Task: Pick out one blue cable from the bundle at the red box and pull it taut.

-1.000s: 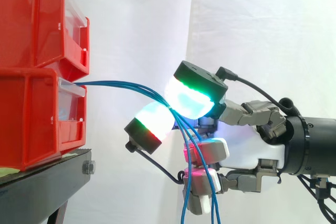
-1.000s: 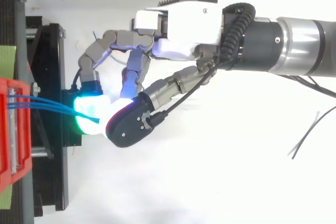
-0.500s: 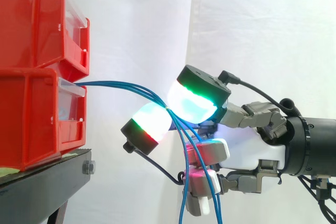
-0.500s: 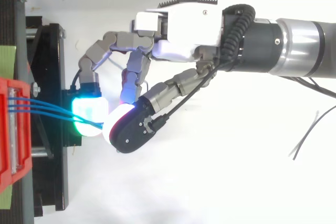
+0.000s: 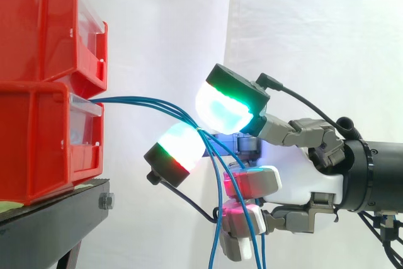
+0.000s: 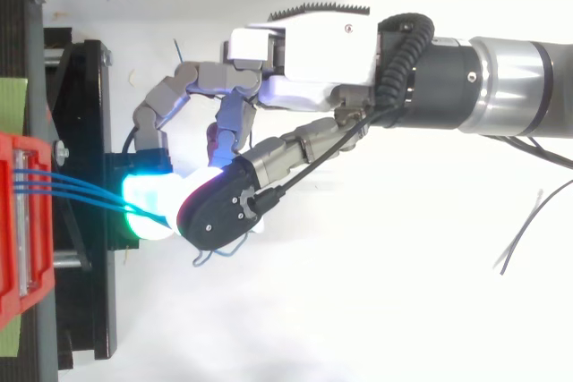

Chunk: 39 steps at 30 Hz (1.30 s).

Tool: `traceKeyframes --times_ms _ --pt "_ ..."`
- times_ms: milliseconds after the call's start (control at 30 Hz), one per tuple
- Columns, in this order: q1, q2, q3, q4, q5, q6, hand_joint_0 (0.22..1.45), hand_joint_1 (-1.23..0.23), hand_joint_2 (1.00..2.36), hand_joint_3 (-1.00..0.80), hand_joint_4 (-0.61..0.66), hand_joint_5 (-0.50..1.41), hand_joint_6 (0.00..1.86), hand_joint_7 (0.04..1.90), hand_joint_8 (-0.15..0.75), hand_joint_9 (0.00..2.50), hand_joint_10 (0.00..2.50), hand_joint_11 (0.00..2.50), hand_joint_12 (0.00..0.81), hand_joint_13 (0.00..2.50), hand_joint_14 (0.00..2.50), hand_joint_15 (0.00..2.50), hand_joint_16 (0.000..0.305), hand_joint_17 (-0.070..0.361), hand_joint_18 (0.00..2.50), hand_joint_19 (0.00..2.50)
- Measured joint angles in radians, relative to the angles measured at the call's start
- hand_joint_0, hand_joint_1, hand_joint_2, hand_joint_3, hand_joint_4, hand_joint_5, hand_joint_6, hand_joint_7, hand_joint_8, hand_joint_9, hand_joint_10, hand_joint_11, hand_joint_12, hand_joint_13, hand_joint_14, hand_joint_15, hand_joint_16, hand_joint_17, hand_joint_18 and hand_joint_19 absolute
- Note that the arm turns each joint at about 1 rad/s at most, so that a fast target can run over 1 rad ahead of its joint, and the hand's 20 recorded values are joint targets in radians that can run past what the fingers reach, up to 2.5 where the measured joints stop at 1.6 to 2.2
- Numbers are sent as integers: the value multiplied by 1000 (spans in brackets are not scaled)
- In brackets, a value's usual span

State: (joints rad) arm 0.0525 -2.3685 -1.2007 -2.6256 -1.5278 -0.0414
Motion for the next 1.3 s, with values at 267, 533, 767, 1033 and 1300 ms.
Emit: traceKeyframes --times_ms 267,533,767,1033,1300 --pt "0 0 0 0 -2 0 604 -673 1009 -396 50 -133 860 945 283 1419 30 1010 375 1284 25 782 47 105 920 830" --pt "0 0 -1 1 -3 -1 625 -783 1023 -158 -34 -157 912 946 279 1345 28 1001 361 1264 26 770 47 105 923 819" --pt "1 0 -2 2 -3 -2 691 -826 1021 -196 -119 -173 942 924 267 1311 28 998 348 1247 27 751 46 104 928 808" --pt "1 0 -2 3 -2 -2 724 -851 1005 -453 -71 -169 944 887 262 1328 28 996 338 1238 27 747 46 103 932 796" --pt "1 0 -2 3 -1 -2 608 -735 1000 -500 61 -142 902 823 279 1424 29 1019 358 1269 26 783 45 102 921 820"
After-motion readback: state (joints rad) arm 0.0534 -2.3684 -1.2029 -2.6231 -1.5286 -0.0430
